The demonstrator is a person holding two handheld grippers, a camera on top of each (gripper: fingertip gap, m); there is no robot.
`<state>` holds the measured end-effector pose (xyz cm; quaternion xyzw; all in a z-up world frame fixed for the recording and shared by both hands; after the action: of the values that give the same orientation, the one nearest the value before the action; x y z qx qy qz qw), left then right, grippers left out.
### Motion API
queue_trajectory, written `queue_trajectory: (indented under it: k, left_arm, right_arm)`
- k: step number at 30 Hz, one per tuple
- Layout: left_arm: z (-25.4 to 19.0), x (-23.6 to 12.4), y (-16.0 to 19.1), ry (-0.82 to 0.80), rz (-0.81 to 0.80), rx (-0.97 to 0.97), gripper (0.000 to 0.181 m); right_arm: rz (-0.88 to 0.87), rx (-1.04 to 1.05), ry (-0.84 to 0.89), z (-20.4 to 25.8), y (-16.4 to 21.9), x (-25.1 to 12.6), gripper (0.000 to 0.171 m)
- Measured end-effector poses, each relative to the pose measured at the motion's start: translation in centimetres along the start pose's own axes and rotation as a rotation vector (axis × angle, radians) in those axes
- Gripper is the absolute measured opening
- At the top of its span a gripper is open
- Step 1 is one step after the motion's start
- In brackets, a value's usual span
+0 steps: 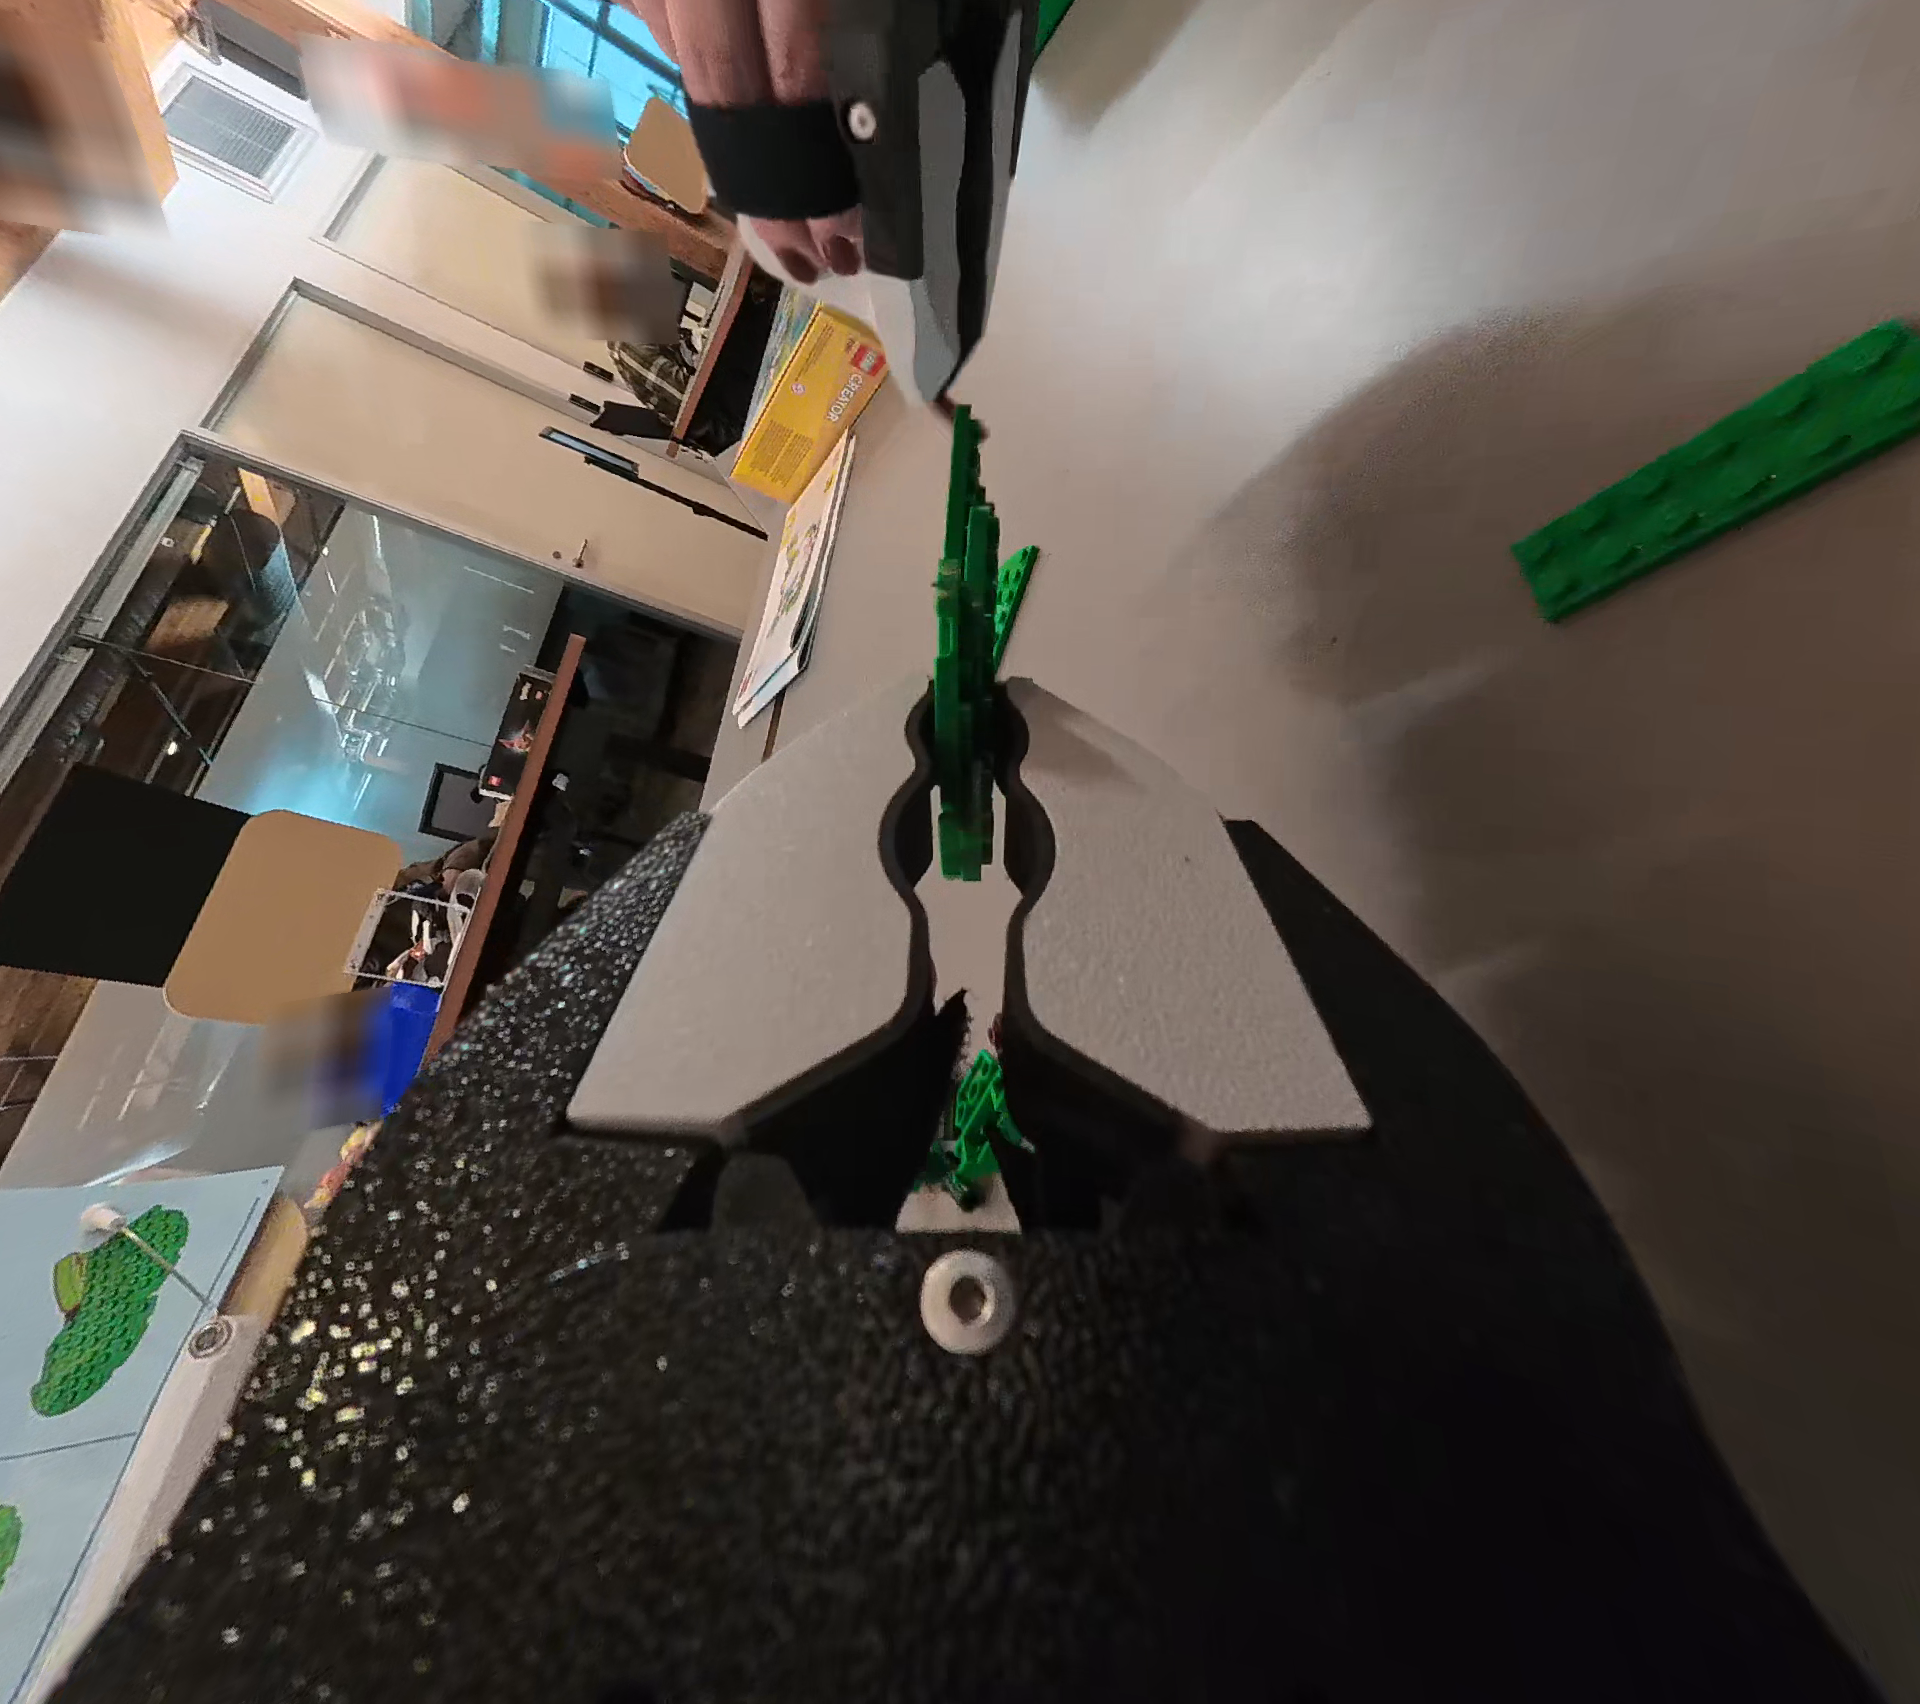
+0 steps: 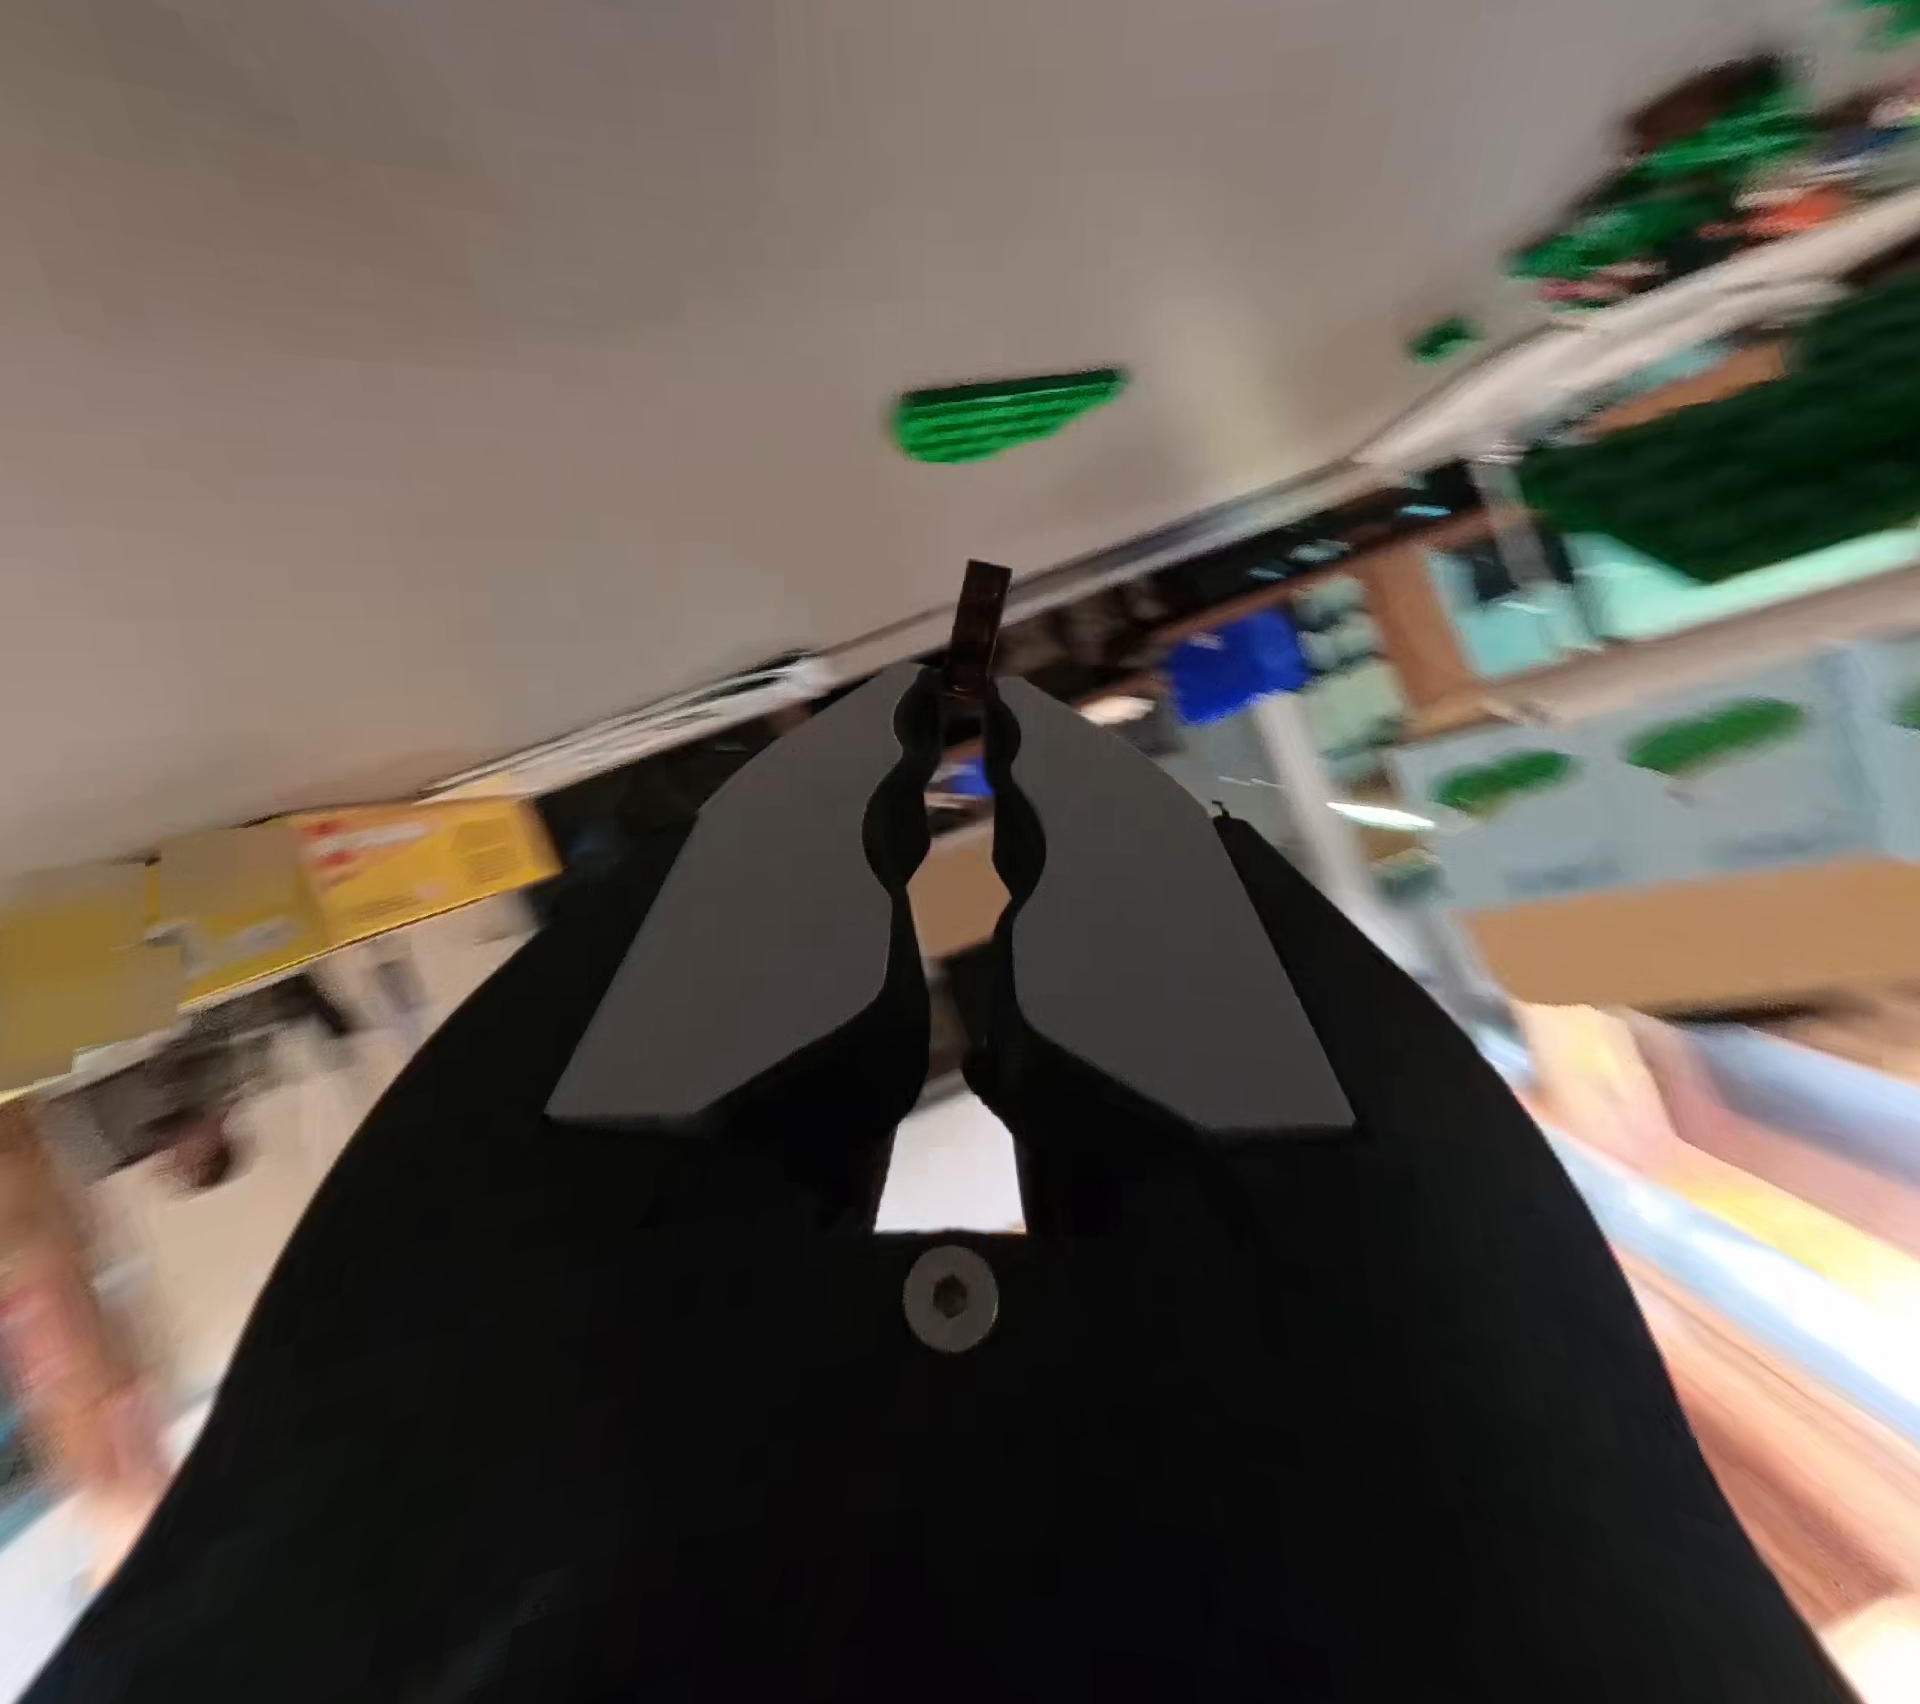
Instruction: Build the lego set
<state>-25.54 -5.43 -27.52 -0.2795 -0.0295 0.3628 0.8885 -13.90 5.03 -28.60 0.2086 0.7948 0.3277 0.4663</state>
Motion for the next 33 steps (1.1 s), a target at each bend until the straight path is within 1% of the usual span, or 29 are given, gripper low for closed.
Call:
queue_trajectory:
  k: [2,3,5,6,8,10,12,14,15,19,21,24,26,27,29,31,33]
  left_arm:
    - [0.0,0.0,0.2,0.001,0.004,-0.009,0.008]
    - [0.0,0.0,0.2,0.002,0.006,-0.013,0.008]
    - [0.1,0.0,0.4,0.001,0.010,-0.016,0.008]
    - [0.1,0.0,0.4,0.000,0.011,-0.018,0.008]
    - [0.2,-0.1,0.4,-0.003,0.007,-0.029,0.008]
    - [0.2,-0.1,0.4,-0.004,0.004,-0.037,0.008]
    - [0.3,-0.1,0.4,-0.006,0.004,-0.035,0.008]
    - [0.4,-0.2,0.3,-0.008,0.003,-0.033,0.008]
    - [0.4,-0.2,0.3,-0.009,0.003,-0.034,0.008]
    - [0.5,-0.3,0.4,-0.009,0.002,-0.038,0.008]
    - [0.5,-0.3,0.4,-0.007,0.000,-0.042,0.008]
    - [0.4,-0.3,0.3,-0.004,-0.003,-0.041,0.008]
    - [0.5,-0.3,0.2,-0.012,-0.007,-0.038,0.008]
    - [0.7,-0.3,0.1,-0.020,-0.009,-0.038,0.008]
    - [1.1,-0.4,-0.1,-0.043,-0.014,-0.043,0.008]
    - [1.5,-0.4,-0.3,-0.070,-0.023,-0.053,0.008]
    - [1.7,-0.4,-0.6,-0.090,-0.035,-0.071,0.008]
  right_arm:
    - [-0.012,0.162,-0.318,3.4,0.7,-0.6,0.007]
    - [0.001,0.290,-0.483,4.9,1.1,-1.2,0.006]
    - [0.003,0.618,-0.839,7.3,0.8,-3.5,0.006]
    - [-0.006,0.784,-1.005,8.0,0.2,-4.6,0.007]
    - [-0.025,1.012,-1.302,8.7,-0.9,-6.7,0.007]
    - [-0.034,1.107,-1.528,9.2,-1.7,-7.8,0.007]
    - [0.005,1.139,-1.723,10.0,-2.3,-8.4,0.006]
    - [0.075,1.138,-1.859,10.9,-2.6,-8.5,0.003]
    - [0.092,1.136,-1.897,11.1,-2.8,-8.2,0.000]
    - [0.054,1.143,-1.926,11.1,-4.1,-6.8,0.000]
    - [0.028,1.150,-1.913,10.9,-4.4,-6.5,0.000]
    - [-0.049,1.238,-1.824,10.3,-4.3,-5.8,0.000]
    - [-0.139,1.369,-1.699,9.7,-3.8,-5.2,0.002]
    - [-0.194,1.457,-1.605,9.2,-3.5,-4.9,0.006]
    - [-0.319,1.643,-1.327,7.8,-2.9,-4.0,0.014]
    - [-0.450,1.794,-0.960,5.9,-2.6,-3.2,0.020]
    - [-0.521,1.899,-0.616,4.5,-2.7,-3.3,0.025]
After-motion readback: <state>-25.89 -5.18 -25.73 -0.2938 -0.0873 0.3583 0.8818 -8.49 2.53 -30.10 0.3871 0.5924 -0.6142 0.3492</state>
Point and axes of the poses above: each gripper's, where its closed fingertips meet, x out along the fingers, y out of its underside, z = x × y across the jaws, the point moved 1 cm from there along -x, back along the fingers, and after that the axes turned 7 degrees about -z, right-handed, at the moved point
